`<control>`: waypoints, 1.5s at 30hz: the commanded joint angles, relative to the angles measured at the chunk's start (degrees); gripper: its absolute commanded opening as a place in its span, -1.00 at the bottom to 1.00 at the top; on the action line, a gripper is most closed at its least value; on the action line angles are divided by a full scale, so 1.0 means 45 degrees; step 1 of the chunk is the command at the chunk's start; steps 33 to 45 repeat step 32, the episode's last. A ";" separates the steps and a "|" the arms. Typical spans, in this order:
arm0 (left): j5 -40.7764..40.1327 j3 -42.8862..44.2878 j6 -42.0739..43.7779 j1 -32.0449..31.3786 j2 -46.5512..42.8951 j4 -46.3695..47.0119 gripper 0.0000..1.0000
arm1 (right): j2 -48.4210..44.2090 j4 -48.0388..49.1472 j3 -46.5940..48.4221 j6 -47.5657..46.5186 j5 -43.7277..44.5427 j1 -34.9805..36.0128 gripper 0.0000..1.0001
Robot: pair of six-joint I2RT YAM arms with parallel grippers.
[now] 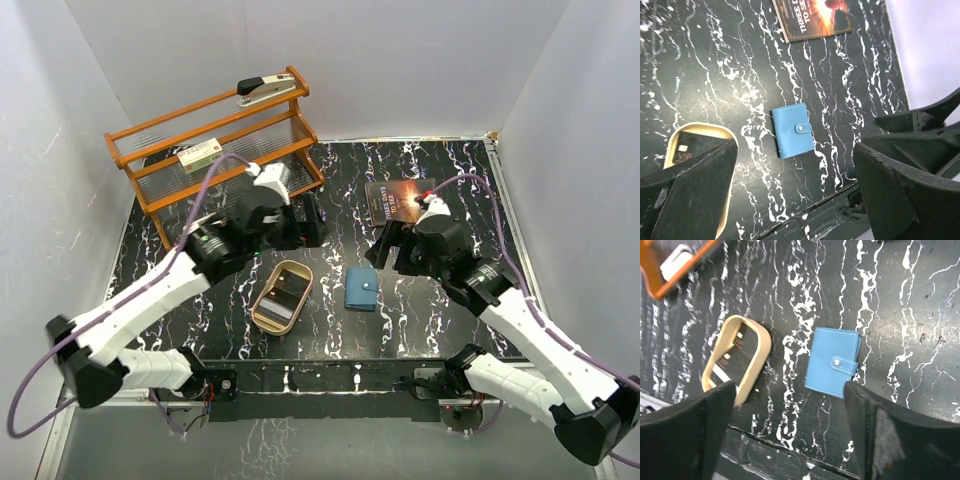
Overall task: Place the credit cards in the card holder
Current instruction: Reset both arms
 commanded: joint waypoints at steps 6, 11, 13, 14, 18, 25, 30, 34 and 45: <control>-0.0676 -0.0311 0.0986 -0.0049 -0.4189 -0.1692 0.97 | -0.1377 -0.1348 0.2477 -0.0107 0.0647 0.0036 0.96; -0.0231 -0.1116 0.0730 -0.0033 -0.5300 -0.1706 0.97 | -0.1900 -0.0894 0.2260 -0.0034 -0.0019 0.0040 0.96; -0.0020 -0.1594 0.0660 -0.0036 -0.5632 -0.1526 0.97 | -0.2197 -0.0752 0.2041 0.0193 -0.0016 0.0050 0.96; 0.0023 -0.1818 0.0577 -0.0041 -0.5768 -0.1436 0.97 | -0.2349 -0.0641 0.1897 0.0259 -0.0060 0.0049 0.97; -0.0103 -0.2603 0.0428 -0.0043 -0.6231 -0.1034 0.97 | -0.2828 -0.0142 0.1447 0.0410 -0.0404 0.0044 0.96; -0.0262 -0.2684 0.0326 -0.0049 -0.6370 -0.0837 0.97 | -0.3326 0.0061 0.1057 0.0884 -0.0227 0.0040 0.96; 0.0017 -0.2547 0.0492 -0.0049 -0.6272 -0.0994 0.97 | -0.3134 0.0021 0.1148 0.0861 -0.0285 0.0026 0.96; -0.0069 -0.2474 0.0561 -0.0050 -0.6171 -0.1138 0.97 | -0.3044 -0.0075 0.1072 0.0869 -0.0220 0.0039 0.96; -0.0069 -0.2474 0.0561 -0.0050 -0.6171 -0.1138 0.97 | -0.3044 -0.0075 0.1072 0.0869 -0.0220 0.0039 0.96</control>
